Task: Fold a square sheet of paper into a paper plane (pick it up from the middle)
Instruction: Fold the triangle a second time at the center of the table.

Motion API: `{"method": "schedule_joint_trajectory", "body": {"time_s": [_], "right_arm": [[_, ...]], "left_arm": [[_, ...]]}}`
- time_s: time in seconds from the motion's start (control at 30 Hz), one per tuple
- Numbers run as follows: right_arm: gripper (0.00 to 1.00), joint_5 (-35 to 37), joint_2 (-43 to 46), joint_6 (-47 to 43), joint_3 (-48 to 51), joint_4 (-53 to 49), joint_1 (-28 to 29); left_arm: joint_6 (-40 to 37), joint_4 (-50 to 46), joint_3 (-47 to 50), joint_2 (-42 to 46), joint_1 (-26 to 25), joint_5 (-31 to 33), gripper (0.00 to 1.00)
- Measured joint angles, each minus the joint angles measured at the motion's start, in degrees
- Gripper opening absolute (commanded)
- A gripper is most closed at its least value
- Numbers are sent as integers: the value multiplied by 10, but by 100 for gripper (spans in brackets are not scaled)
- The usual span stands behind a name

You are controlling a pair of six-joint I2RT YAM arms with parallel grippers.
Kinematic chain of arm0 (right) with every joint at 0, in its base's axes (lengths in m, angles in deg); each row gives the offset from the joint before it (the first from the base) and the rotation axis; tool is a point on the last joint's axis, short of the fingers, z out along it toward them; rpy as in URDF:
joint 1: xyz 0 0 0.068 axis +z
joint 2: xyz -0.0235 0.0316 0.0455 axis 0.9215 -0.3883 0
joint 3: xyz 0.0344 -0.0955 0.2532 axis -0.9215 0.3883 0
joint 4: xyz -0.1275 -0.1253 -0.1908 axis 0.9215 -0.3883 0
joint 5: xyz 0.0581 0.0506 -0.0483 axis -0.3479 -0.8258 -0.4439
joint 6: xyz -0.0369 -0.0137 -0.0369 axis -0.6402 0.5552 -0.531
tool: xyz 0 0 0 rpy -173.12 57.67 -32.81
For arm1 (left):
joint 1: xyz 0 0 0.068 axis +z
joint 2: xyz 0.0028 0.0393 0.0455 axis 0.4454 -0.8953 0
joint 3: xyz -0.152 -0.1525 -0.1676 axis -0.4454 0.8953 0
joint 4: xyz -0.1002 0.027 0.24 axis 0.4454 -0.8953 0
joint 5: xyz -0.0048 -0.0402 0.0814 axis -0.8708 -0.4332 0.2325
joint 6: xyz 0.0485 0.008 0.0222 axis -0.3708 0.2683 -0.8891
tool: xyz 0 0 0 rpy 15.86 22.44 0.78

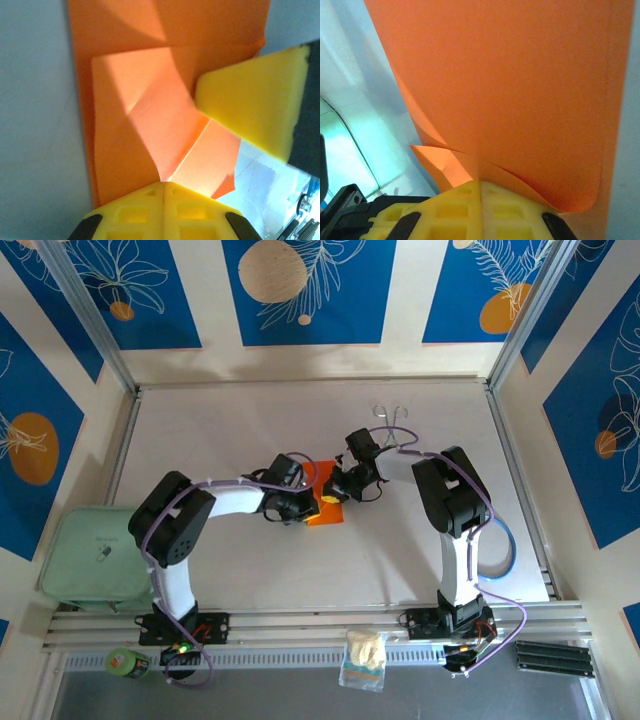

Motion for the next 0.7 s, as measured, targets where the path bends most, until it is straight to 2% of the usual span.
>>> {"method": "schedule_joint_trajectory", "body": {"time_s": [0.23, 0.5, 0.7], "right_arm": [[4, -2, -3, -4, -6, -9, -1], [4, -4, -3, -4, -7, -10, -1], [4, -5, -4, 18, -8, -6, 6]], "left_arm": [[-27, 7, 52, 39, 0, 0, 4], [-57, -88, 61, 96, 0, 35, 5], [-40, -47, 54, 115, 0, 60, 7]]}}
